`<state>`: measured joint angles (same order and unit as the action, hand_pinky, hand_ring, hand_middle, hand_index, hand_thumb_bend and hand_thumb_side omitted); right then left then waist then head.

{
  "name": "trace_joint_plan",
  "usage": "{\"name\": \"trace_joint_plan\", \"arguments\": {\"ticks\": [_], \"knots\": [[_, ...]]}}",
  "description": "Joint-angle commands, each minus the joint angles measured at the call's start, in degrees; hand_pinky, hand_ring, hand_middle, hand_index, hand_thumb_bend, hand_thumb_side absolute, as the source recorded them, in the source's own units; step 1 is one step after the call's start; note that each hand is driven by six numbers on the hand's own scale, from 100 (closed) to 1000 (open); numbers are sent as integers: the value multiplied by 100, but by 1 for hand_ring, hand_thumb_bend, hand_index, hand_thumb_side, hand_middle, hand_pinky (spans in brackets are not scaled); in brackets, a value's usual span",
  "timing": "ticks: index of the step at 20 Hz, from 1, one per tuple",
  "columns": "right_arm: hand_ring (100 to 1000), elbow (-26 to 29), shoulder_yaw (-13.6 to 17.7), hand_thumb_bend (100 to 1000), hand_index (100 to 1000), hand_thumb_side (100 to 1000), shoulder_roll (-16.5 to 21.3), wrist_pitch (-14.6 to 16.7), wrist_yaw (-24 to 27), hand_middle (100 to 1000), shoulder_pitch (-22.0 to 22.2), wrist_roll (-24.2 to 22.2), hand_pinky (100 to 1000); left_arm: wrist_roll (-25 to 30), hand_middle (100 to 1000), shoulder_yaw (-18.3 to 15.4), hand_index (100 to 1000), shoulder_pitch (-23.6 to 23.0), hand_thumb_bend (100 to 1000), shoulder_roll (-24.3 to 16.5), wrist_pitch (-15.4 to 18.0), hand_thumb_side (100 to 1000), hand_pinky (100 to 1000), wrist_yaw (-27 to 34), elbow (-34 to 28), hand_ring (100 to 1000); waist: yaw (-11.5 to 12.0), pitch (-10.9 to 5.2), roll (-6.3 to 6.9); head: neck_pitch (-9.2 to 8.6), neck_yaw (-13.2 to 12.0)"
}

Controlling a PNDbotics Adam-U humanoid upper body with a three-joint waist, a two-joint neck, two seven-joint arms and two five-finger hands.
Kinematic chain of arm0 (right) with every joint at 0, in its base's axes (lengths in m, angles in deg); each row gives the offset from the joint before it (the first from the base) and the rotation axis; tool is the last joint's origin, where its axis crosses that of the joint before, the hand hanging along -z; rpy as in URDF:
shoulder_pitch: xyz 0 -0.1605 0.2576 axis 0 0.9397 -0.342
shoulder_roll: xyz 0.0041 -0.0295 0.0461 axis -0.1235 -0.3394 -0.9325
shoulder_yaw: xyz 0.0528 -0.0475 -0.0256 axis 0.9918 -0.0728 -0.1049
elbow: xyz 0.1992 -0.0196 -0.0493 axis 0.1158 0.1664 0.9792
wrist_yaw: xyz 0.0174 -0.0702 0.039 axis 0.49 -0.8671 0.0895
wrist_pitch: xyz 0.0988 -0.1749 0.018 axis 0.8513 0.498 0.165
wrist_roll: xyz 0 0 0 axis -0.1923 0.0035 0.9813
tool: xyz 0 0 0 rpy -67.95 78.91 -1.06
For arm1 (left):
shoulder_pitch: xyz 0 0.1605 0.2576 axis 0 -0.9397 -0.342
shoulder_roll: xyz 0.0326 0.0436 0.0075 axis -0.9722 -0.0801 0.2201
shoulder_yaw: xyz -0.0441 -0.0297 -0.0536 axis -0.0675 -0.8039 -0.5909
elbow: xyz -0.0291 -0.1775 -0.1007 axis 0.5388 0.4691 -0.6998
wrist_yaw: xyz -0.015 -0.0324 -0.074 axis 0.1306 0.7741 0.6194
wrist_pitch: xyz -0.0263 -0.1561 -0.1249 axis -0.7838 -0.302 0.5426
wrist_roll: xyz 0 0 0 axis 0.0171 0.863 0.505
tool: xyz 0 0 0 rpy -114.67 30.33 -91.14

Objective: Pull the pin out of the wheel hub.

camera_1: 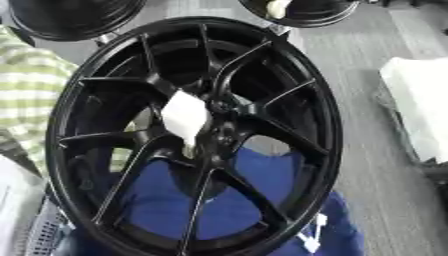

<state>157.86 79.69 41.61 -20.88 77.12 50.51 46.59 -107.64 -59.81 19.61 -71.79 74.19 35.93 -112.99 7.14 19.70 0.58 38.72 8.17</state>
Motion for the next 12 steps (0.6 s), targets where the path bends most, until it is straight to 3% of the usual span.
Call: {"name": "trace_joint_plan", "arguments": {"ticks": [1,2,4,6,8,10,12], "knots": [[615,-473,899,100,550,140,177,217,198,397,549,577,774,-63,585,-113,730,-10,454,-79,21,577,715,-33,-70,574,-13,-117,39,15,-122],[622,-607,1078,100,561,110,134,353,56,412,781,678,779,-77,585,-124,730,-11,453,-78,27,576,715,-40,-78,574,-17,-119,56,26,-146],[631,-887,1388,100,583,152,-15,699,-288,437,1217,721,780,-111,585,-152,729,-3,453,-55,33,574,715,-104,-100,574,-35,-120,97,30,-193],[682,-1166,1658,100,636,100,-206,986,-516,486,1588,656,795,-136,585,-159,729,-3,453,-25,20,574,715,-154,-108,574,-51,-130,147,30,-250],[758,-1378,1857,100,740,100,-405,1230,-843,601,1885,603,822,-149,585,-166,729,-6,453,-13,15,572,715,-153,-120,574,-47,-156,190,33,-286],[840,-1524,2030,100,825,104,-614,1470,-1117,775,2110,482,858,-166,585,-179,729,-22,453,-11,22,571,715,-144,-126,574,-41,-190,233,51,-328],[876,-1614,2201,100,855,137,-791,1624,-1265,829,2262,432,873,-178,585,-191,729,-46,454,-14,27,570,715,-143,-125,574,-47,-223,269,73,-340]]}}
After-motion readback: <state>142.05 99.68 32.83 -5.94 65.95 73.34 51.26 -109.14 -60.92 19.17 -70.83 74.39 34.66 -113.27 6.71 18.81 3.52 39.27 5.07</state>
